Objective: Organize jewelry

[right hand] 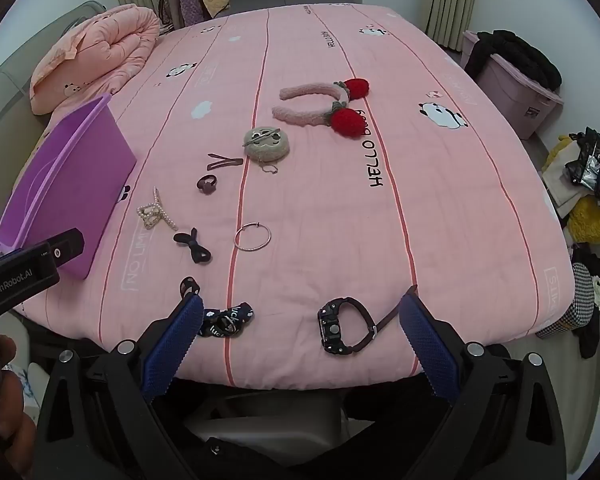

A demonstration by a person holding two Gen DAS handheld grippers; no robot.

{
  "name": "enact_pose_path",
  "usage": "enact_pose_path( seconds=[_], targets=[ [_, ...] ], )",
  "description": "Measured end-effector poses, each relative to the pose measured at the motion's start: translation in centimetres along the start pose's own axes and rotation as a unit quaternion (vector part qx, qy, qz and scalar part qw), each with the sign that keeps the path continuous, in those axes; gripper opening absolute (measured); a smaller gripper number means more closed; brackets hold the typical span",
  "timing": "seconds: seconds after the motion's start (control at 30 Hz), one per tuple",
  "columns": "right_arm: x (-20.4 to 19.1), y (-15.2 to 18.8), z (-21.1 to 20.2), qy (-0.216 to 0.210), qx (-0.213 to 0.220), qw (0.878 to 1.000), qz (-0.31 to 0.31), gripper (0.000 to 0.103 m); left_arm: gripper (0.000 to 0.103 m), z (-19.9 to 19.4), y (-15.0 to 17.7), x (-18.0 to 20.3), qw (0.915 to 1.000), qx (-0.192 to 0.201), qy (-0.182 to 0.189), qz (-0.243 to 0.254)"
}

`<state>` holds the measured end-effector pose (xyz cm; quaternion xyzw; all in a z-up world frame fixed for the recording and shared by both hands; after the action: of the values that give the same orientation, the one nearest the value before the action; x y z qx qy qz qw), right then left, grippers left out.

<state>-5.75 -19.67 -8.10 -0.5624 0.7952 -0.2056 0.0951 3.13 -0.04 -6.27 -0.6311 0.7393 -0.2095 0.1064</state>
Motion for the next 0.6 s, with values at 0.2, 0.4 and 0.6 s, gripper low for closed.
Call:
enact_pose_path(
  seconds=[0.2,0.4,0.6],
  targets=[
    [0.01,0.01,0.0,0.002,0.0,1.0,-0.001,0.094,0.097,0.2,0.38,-0.32,1.0,-0.002,-0.002,0.002],
    [0.12,0.0,0.07,0.001,-0.001,1.0,0.0,0.094,0.097,0.25,0.5,-0.04,1.0,-0.003,-0.009,0.004],
    [0.1,-0.04,0.0,0.0,0.0,1.0,0.0,0.094,0.097,0.45,0.62,-0.26,0.9999,-0.005,-0.011,0.004]
  ],
)
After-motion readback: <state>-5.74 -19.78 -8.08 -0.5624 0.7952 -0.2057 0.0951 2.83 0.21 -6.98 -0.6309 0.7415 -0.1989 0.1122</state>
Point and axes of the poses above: each gripper's, at about its wrist camera, not at the fingertips, and z roughly the way its jaws point, x to its right, y to its underside, the point moved 7 cm from there along z, roughly the way its jaws point, and after that the axes turned 10 degrees about y, right-handed, at the moved point
